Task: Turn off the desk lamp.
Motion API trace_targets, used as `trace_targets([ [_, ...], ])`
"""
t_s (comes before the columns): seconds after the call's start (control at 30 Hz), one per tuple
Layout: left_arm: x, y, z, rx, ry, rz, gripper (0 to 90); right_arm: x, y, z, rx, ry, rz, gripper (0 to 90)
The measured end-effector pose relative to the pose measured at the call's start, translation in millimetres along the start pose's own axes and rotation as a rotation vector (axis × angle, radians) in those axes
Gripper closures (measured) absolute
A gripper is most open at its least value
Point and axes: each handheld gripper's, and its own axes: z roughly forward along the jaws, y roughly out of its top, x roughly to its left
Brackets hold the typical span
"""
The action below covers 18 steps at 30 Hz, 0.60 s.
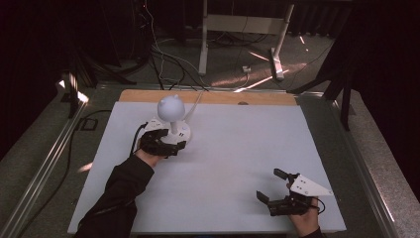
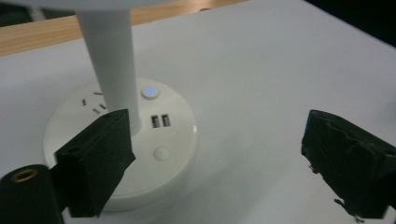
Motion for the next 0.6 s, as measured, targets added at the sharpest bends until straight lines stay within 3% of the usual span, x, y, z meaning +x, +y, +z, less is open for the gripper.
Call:
trace_targets([
  [0.07, -0.4, 2.3, -3.4, 0.012, -0.033, 0.007, 3.6, 0.0, 0.0, 0.0, 0.0, -0.002, 0.0, 0.0],
  [0.23, -2.3, 5.3, -12.8, 0.001, -0.058, 0.034, 2.0, -0.5, 0.0, 0.1, 0.001, -0.005, 0.0, 0.0],
  [0.3, -3.6, 5.8, -16.4, 0.004, -0.05, 0.048, 2.0, -0.5, 0.0, -0.1, 0.001, -0.006, 0.0, 0.0],
  [0.6, -9.4, -2.8, -39.1, -0.027, -0.148, 0.055, 2.0, -0.1, 0.4, 1.0, 0.003, -0.001, -0.004, 0.0],
])
